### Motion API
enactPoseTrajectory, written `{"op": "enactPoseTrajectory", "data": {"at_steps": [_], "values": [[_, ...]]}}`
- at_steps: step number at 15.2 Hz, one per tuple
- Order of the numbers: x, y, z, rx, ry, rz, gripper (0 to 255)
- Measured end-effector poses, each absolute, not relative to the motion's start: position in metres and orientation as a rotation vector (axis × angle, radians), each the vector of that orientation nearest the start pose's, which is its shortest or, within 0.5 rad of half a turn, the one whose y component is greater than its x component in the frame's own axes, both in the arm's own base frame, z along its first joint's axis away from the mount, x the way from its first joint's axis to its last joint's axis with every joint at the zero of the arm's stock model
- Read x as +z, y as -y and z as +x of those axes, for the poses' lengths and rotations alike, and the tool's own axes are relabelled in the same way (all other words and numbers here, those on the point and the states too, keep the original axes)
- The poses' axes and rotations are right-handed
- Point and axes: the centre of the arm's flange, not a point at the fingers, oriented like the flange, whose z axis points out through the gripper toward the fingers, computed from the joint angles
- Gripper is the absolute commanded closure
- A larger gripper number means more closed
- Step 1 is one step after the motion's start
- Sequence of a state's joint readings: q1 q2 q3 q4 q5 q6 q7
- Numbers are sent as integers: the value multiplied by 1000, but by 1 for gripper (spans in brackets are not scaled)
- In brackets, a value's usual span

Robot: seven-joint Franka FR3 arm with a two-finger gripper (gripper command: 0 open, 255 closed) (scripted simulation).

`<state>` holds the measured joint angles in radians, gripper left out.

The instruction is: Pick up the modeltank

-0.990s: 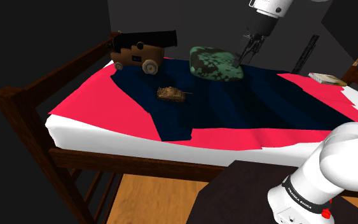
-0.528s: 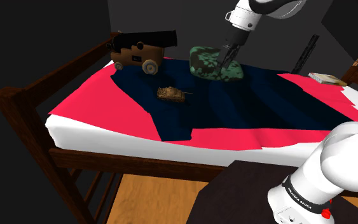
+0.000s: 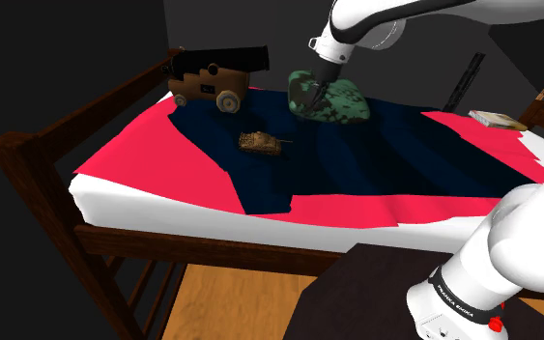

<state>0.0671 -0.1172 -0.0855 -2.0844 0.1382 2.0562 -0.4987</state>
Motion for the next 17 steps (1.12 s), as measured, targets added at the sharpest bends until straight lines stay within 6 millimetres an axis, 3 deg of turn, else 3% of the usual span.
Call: {"op": "enactPoseTrajectory", "data": {"at_steps": [11, 17], "values": [[405, -16, 654, -172, 948, -2835, 0], [371, -19, 666, -170, 985, -2817, 0]]}}
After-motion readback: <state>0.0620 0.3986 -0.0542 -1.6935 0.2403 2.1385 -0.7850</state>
